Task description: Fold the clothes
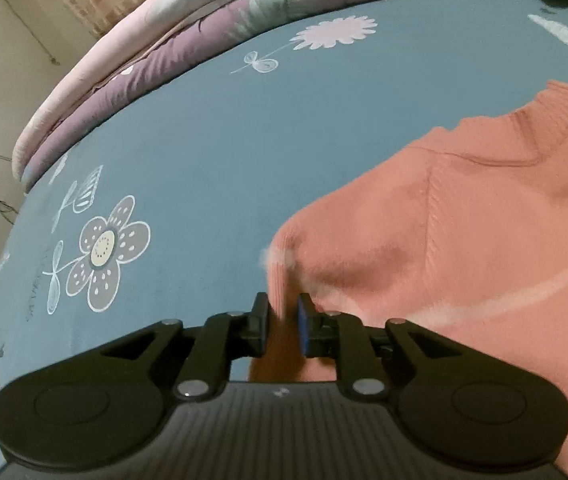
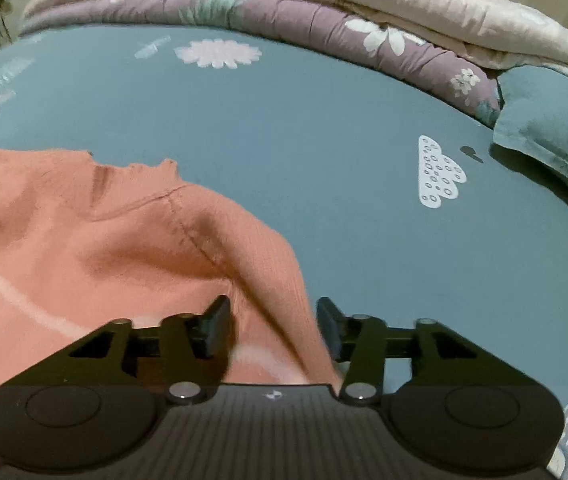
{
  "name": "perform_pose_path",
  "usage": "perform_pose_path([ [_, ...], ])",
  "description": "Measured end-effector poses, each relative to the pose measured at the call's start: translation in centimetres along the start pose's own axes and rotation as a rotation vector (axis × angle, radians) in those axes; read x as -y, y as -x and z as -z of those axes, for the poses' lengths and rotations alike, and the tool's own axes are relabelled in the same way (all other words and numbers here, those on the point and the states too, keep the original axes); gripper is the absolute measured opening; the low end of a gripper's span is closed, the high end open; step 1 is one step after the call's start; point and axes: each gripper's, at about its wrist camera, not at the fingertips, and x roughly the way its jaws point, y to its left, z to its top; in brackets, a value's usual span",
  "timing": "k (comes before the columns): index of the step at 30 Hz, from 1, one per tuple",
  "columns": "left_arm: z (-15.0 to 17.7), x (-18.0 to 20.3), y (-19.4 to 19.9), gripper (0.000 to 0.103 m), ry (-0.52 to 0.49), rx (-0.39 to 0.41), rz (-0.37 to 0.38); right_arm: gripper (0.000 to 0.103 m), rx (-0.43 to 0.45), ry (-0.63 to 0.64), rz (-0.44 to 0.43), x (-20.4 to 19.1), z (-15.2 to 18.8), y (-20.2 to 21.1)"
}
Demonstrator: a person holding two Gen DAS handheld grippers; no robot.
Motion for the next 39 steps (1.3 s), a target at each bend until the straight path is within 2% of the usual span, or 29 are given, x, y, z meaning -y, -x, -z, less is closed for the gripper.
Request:
perform_pose_path([
  [3, 1.5, -1.2, 2.1, 0.028, 0.018, 0.036, 0.067, 0.067, 0.042, -0.051, -0.040, 1.6, 2.7, 3.6],
  [5, 3.1, -1.8, 4.1, 0.045, 0.017, 0.073, 0.105, 0.074, 0.066, -0.089, -0.060, 2.5, 4.7, 5.9],
  [9, 6.9, -2.2, 7.6, 0.052, 0.044, 0.093, 0.193, 0.076, 0.031, -0.197, -0.095, 3.4, 10.6, 8.9],
  [12, 9.8, -1.7, 9.9, 0.056, 0.055, 0.107, 0.223, 0.081, 0.000, -0.227, -0.081, 2.1, 14.6, 10.4],
  [14, 11.6, -1.1, 11.4, 0.067, 0.058, 0.127, 0.224, 0.086, -0.014, -0.238, -0.058, 0.6, 17.1, 11.3],
  [15, 12.5, -0.8, 12.1, 0.071, 0.071, 0.138, 0.224, 0.092, -0.021, -0.243, -0.046, -0.1, 18.3, 11.8],
  [16, 13.5, -0.5, 12.6, 0.074, 0.091, 0.144, 0.231, 0.094, -0.029, -0.251, -0.036, -0.8, 19.4, 12.1],
  [19, 16.0, 0.0, 13.1, 0.074, 0.177, 0.140, 0.254, 0.094, -0.070, -0.291, -0.019, -2.8, 21.9, 11.9],
  [21, 17.1, -0.2, 12.7, 0.074, 0.227, 0.140, 0.265, 0.103, -0.079, -0.292, 0.011, -4.1, 23.2, 11.7],
  [24, 17.5, -0.9, 12.2, 0.075, 0.276, 0.138, 0.268, 0.103, -0.090, -0.230, 0.067, -6.1, 23.5, 11.3],
  [26, 17.6, -1.3, 12.3, 0.075, 0.294, 0.138, 0.263, 0.103, -0.098, -0.236, 0.073, -6.3, 23.6, 11.2],
  [31, 18.3, -0.4, 12.8, 0.074, 0.260, 0.147, 0.284, 0.103, -0.085, -0.262, 0.091, -6.5, 23.8, 11.1],
  [39, 17.6, 0.4, 11.9, 0.069, 0.245, 0.137, 0.375, 0.103, -0.100, -0.300, 0.124, -7.0, 23.4, 10.8],
])
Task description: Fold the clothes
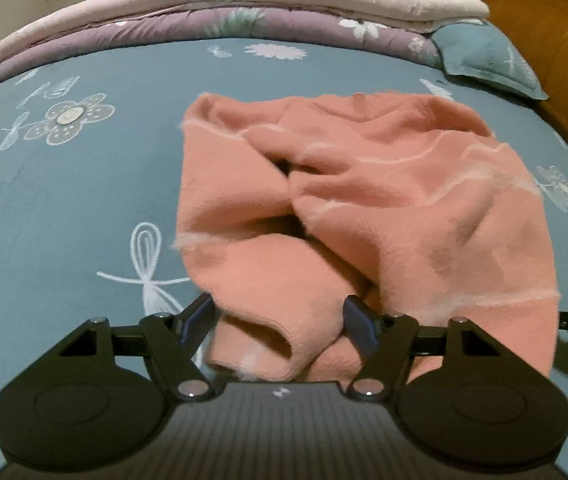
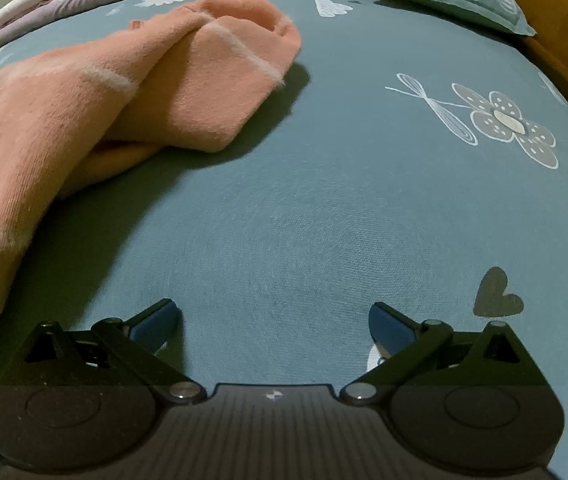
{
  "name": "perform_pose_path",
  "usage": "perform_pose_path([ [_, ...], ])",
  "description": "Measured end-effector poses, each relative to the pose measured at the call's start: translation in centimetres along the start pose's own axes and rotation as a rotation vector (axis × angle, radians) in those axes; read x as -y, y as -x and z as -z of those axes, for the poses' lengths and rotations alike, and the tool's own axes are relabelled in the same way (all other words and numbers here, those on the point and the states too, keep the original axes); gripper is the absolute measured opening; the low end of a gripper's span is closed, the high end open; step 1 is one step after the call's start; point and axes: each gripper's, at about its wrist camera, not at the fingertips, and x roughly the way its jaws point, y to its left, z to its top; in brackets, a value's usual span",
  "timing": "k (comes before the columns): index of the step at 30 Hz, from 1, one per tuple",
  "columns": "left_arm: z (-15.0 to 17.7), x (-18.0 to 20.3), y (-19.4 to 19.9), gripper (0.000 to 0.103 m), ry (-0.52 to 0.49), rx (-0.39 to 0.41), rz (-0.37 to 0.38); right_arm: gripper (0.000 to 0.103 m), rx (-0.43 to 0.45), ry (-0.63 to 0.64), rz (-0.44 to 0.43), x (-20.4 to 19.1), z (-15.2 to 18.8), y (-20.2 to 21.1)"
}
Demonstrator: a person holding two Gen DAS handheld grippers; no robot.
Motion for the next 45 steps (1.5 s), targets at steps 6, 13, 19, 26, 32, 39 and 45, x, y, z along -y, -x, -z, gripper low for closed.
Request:
perform_pose_path([
  [6, 0.2, 0.8, -0.4, 0.070, -0.095, 0.012, -0.026, 0.103, -0.015, -0.029, 0.036, -0.7, -0.5, 0.0],
  [13, -0.2, -2.0, -0.6, 0.064, -0.092, 0.016, -0.227, 0.103, 0.013, 0.014, 0.069, -3.6, -1.1, 2.4],
  [19, -2.0, -7.9, -0.5, 0.056, -0.024, -0.013, -0.296, 0.103, 0.084, 0.049, 0.088, -5.0, -1.7, 5.5],
  [26, -1.9, -4.4, 2.5, 0.078, -0.090, 0.088, -0.071, 0.103, 0.115, 0.084, 0.106, -7.2, -2.2, 6.6],
  [32, -1.9, -0.5, -2.0, 0.078, -0.196, 0.125, -0.175, 0.103, 0.121, 0.104, 0.101, -8.5, -1.6, 7.2],
  [39, -2.6, -1.0, -3.6, 0.079, -0.112, 0.114, -0.384, 0.103, 0.108, 0.129, 0.138, -7.9, -0.9, 7.1],
  [45, -3.9, -0.4, -4.8, 0.080, -0.096, 0.041, -0.359, 0.103, 0.103, 0.111, 0.115, -7.0, -1.0, 6.3],
])
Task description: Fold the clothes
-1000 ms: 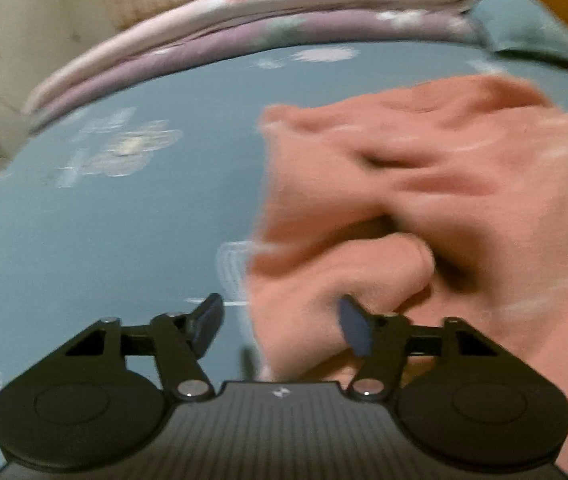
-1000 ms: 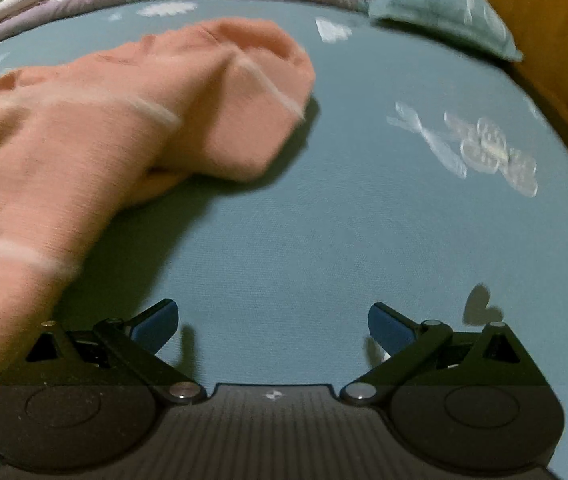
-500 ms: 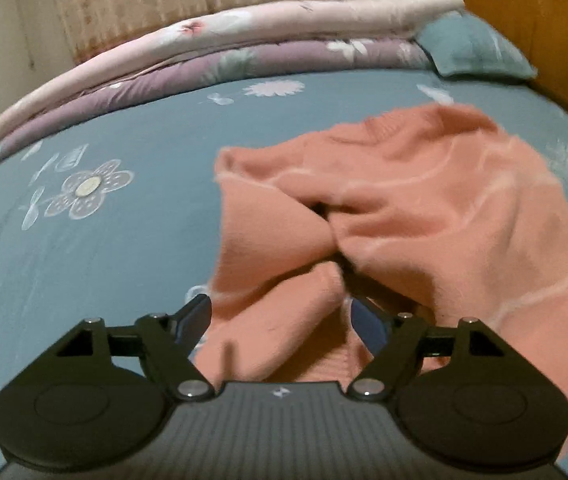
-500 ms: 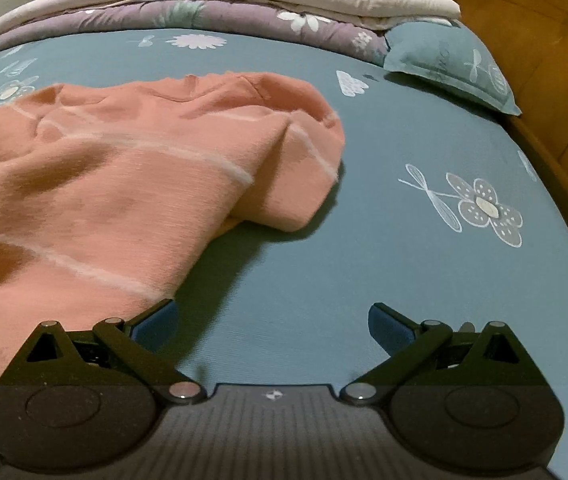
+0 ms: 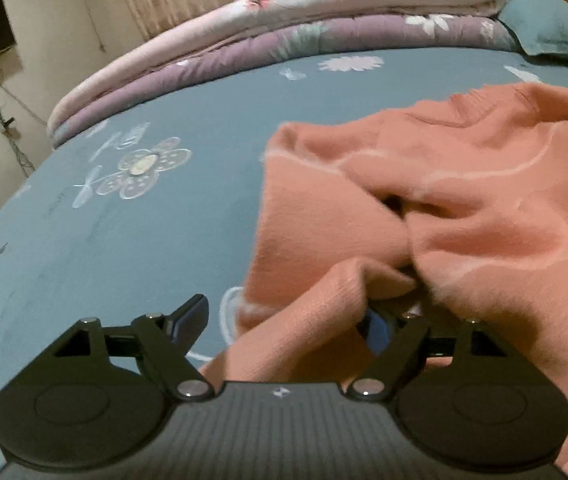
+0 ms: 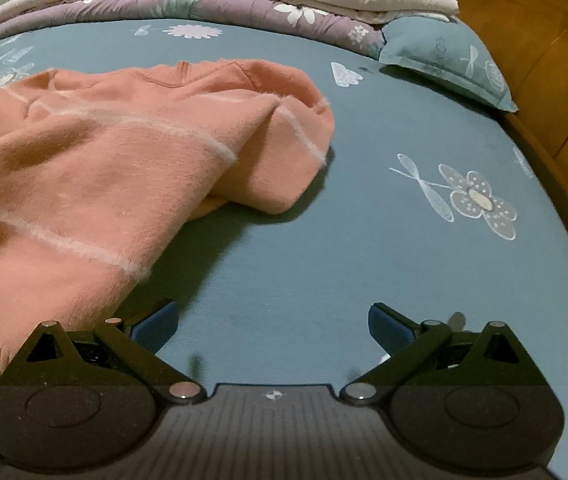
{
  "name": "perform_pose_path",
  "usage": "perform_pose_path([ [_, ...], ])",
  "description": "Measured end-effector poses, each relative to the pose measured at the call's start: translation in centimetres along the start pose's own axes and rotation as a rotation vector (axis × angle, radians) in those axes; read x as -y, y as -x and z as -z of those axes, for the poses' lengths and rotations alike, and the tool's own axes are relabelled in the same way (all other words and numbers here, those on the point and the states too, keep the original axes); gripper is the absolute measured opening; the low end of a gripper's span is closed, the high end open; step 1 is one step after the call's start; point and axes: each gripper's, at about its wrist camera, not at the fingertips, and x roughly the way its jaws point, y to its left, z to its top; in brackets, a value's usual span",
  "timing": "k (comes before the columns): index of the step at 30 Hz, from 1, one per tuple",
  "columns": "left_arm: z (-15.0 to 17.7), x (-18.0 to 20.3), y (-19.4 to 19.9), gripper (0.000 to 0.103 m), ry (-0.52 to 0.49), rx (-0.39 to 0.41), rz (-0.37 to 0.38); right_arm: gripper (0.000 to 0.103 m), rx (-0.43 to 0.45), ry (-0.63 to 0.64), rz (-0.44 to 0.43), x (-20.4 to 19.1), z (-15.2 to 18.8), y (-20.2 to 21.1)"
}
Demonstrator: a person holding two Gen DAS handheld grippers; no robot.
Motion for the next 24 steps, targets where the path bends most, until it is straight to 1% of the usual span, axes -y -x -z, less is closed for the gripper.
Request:
perform_pose_path([
  [3, -0.1, 0.4, -1.3, 0.080, -0.022, -0.046, -0.070, 0.103, 0.004, 0.007, -0.021, 0.0, 0.1, -0.3],
  [4, 0.2, 0.2, -1.4, 0.082, -0.027, -0.056, -0.087, 0.103, 0.006, 0.012, -0.025, 0.0, 0.2, -0.3],
  [9, 1.8, -1.5, -0.8, 0.082, -0.019, -0.079, -0.153, 0.103, 0.026, 0.045, 0.020, 0.5, 0.9, -0.2],
  [12, 1.4, -1.1, -0.7, 0.082, -0.021, -0.067, -0.153, 0.103, 0.029, 0.045, 0.008, 0.8, 0.8, -0.4],
  [14, 1.0, -0.5, -1.1, 0.082, -0.034, -0.056, -0.167, 0.103, 0.033, 0.044, -0.009, 0.8, 0.6, -0.6],
  [16, 0.7, -0.6, -1.3, 0.082, -0.043, -0.058, -0.202, 0.103, 0.046, 0.051, -0.019, 0.5, 0.2, -0.4],
  [19, 1.0, -2.3, -0.9, 0.082, -0.057, -0.053, -0.259, 0.103, 0.074, 0.070, -0.026, 0.0, 0.1, 0.3],
  [21, 1.3, -3.9, -0.7, 0.082, -0.071, -0.053, -0.299, 0.103, 0.076, 0.079, -0.015, -0.1, 0.1, 0.6],
  [24, 1.6, -6.8, -0.8, 0.082, -0.066, -0.070, -0.327, 0.103, 0.071, 0.075, -0.006, -0.3, 0.0, 0.7],
])
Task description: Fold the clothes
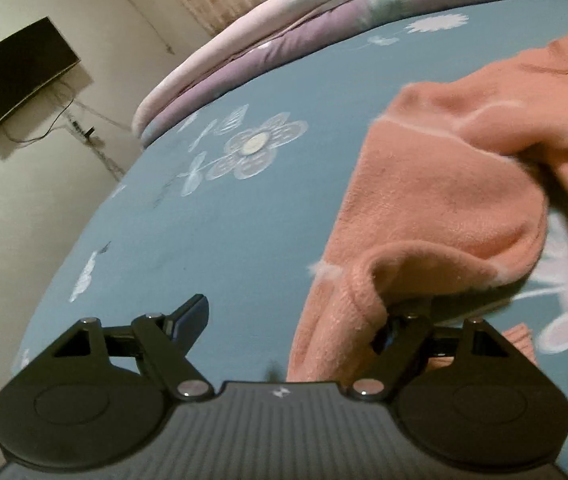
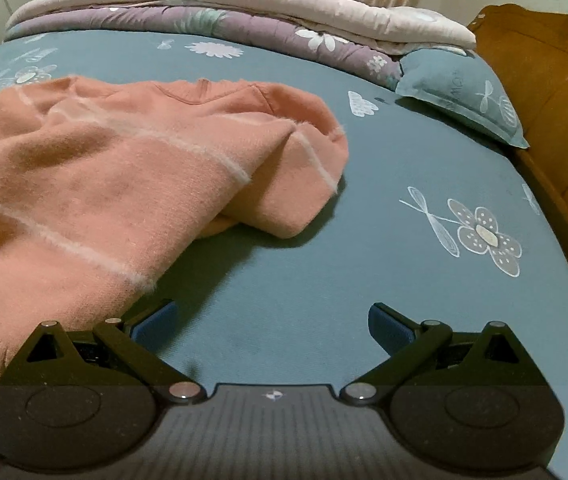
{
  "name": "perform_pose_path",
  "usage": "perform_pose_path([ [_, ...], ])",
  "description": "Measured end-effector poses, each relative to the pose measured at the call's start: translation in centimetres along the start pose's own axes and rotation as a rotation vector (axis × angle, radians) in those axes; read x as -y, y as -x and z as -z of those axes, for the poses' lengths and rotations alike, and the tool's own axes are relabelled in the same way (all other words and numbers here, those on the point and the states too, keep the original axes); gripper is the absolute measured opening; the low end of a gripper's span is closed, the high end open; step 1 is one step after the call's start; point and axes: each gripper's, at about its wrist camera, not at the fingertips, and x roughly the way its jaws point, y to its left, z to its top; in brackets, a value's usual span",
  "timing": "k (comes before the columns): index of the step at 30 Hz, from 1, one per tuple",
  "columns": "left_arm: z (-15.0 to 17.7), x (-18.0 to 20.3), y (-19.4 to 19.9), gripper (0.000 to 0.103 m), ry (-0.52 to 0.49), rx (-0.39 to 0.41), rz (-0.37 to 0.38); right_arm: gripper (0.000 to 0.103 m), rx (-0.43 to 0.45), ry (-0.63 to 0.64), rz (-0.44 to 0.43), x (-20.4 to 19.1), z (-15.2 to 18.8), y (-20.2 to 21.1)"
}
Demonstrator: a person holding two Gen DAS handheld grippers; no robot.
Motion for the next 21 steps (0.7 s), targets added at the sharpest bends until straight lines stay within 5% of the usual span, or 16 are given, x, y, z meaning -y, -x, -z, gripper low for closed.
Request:
perform_pose_path([
  [14, -0.5, -8.7, -4.8, 0.082, -0.124, 0.053, -0.088, 0.103, 0.010, 0.033, 0.058, -3.3, -0.9, 1.6],
  [18, -0.8, -9.9, -5.7, 0.084, -0.182, 0.088, -0.077, 0.103, 0.003, 0.033, 0.069, -4.5, -0.9, 1.8],
  [21, 0.0, -10.0, -5.6, 0.084, -0.201, 0.092, 0.038, 0.103, -0.006, 0.040, 0.068, -5.6, -1.0, 1.8],
])
